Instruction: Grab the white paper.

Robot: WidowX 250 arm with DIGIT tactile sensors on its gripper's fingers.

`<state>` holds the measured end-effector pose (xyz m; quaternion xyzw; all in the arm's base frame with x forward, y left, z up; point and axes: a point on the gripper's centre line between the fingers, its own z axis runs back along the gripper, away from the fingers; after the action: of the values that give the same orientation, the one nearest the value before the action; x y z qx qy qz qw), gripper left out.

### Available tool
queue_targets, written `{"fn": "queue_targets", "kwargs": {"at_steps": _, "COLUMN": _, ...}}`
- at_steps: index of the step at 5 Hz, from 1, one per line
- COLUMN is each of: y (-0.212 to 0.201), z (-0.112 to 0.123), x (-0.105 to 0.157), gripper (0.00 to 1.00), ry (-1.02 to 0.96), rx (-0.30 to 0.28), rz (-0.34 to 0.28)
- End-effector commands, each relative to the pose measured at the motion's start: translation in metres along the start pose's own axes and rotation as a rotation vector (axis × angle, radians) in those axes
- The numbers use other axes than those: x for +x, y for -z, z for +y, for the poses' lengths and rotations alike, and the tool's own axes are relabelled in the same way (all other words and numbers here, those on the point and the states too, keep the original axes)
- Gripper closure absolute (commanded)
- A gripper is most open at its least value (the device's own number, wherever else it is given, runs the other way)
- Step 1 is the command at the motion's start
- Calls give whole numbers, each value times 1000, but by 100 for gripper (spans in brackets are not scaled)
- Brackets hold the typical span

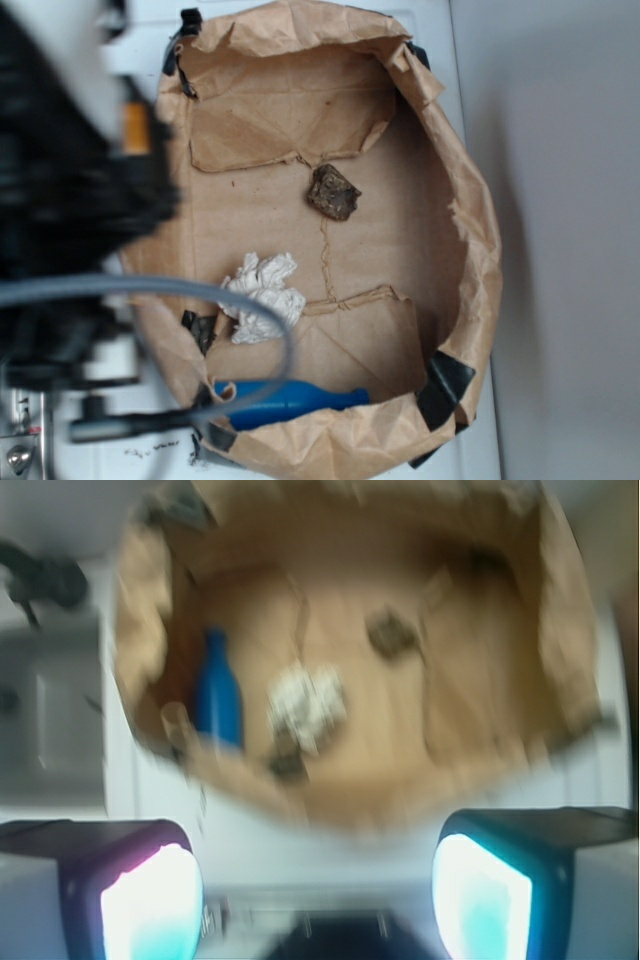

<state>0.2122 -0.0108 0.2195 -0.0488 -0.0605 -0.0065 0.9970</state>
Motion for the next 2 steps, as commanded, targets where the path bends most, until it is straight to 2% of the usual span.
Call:
{"fn": "queue_targets", "kwargs": {"at_steps": 1, "y": 64, "z": -8, "x": 51, "gripper": 0, "ry": 46, "rx": -25, "rz": -64}}
{"fn": "queue_targets", "kwargs": {"at_steps": 2, "y": 100, "z": -6, "x": 41, "gripper": 0, "ry": 78, "rx": 47, "rz": 4}}
